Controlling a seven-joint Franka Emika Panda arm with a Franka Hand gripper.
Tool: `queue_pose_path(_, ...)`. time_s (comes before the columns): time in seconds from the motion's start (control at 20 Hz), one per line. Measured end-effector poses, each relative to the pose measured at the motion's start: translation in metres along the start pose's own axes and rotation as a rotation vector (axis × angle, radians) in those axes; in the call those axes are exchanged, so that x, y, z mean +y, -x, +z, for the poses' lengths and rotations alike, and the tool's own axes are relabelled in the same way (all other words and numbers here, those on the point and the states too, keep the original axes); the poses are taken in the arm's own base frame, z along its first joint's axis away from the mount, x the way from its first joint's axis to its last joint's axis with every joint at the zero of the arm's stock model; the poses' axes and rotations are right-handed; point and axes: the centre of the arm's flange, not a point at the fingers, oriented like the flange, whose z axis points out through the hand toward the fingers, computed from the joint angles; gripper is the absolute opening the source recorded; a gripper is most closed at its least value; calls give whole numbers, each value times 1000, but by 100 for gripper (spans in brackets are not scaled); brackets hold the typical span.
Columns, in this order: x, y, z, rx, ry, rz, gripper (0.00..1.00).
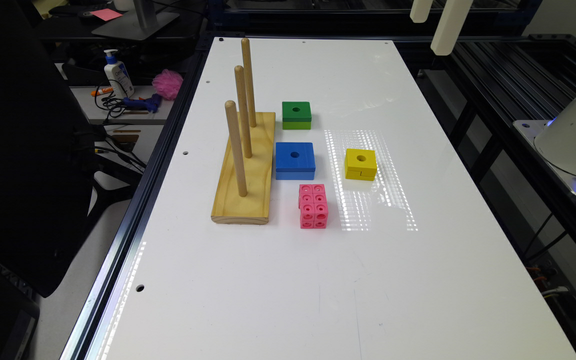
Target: Pick up pink block.
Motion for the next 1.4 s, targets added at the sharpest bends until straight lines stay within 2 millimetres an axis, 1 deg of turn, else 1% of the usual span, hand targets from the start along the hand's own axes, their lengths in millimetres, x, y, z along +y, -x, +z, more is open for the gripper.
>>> queue_pose_path(0.45,0,0,0,0,0,-1,100)
queue_pose_path(0.5,-6,6,-3,5,-3,-14,100)
queue_pose_path(0.6,-9,8,-4,8,-5,-20,100)
queue_pose_path(0.85,-14,10,-5,17,-18,-27,100)
queue_pose_path(1.05,-20,9,0,24,-30,-30,100)
queue_pose_path(1.3,-32,6,3,29,-45,-33,100)
queue_pose_path(1.4,-47,4,2,30,-47,-35,100)
